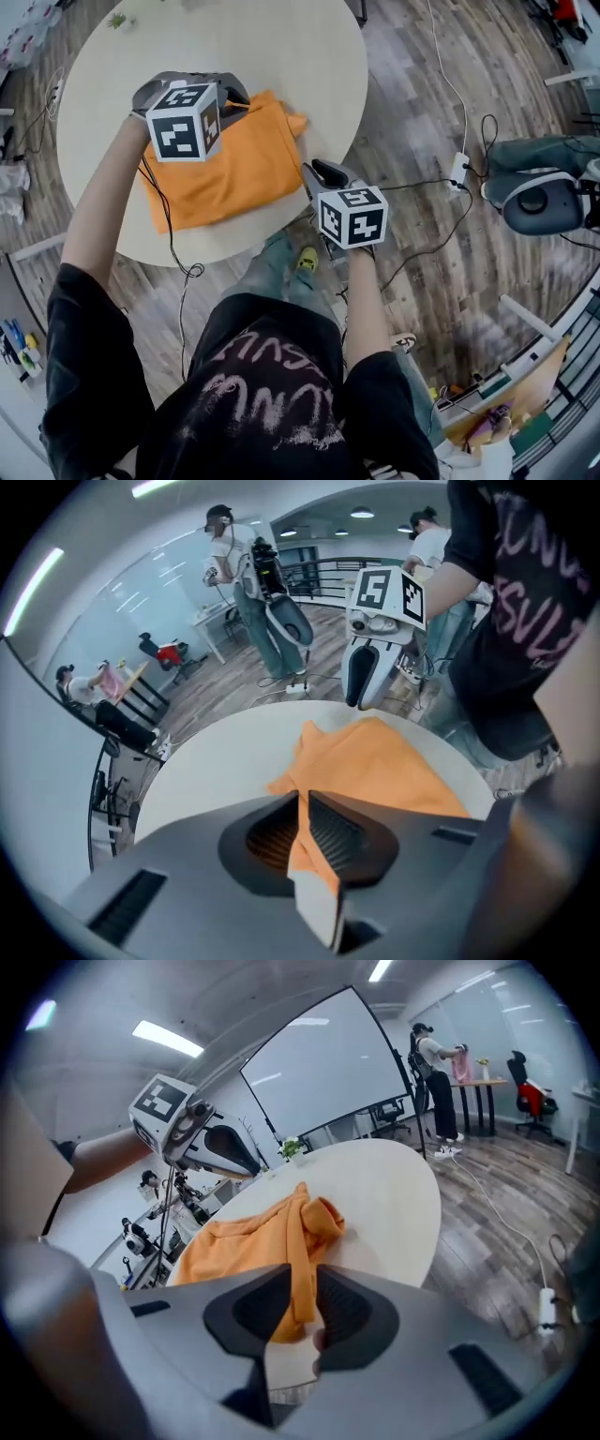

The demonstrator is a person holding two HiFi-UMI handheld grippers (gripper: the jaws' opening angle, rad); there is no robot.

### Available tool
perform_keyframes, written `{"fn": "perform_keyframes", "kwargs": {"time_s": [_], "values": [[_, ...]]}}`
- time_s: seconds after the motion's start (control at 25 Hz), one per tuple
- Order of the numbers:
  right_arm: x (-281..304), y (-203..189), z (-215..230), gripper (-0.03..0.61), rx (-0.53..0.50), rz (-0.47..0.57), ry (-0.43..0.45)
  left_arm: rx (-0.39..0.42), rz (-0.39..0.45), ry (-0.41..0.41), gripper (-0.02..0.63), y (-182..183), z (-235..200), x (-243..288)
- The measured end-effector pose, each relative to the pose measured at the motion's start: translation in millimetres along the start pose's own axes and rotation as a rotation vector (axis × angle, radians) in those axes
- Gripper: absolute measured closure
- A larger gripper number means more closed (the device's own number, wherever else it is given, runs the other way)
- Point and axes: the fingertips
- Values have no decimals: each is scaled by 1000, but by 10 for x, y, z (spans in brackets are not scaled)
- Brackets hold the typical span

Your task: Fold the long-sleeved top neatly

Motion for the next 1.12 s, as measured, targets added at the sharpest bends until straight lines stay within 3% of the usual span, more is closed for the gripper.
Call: {"fn": "perform_keyframes", "kwargs": {"time_s": [0.12,0.28,0.56,0.88,1.12], "values": [[104,-75,9,420,65,-21,8,46,-28,-76,455,-7,-50,254],[242,-193,-60,353,106,-70,29,74,-29,-138,432,-2,-193,546],[368,-390,-71,341,120,-159,7,113,-55,-306,399,-77,-157,1021],[368,-483,-62,357,111,-186,-55,92,-81,-434,394,-195,-36,1295],[376,-527,-108,432,108,-192,-53,10,-71,-495,497,-236,55,1302]]}}
Point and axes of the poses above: the fingertips, and each gripper's own axes: x forward along the fingers, z to its right, y out of its top, and after that the axes turned 11 degrees about z, right-handed
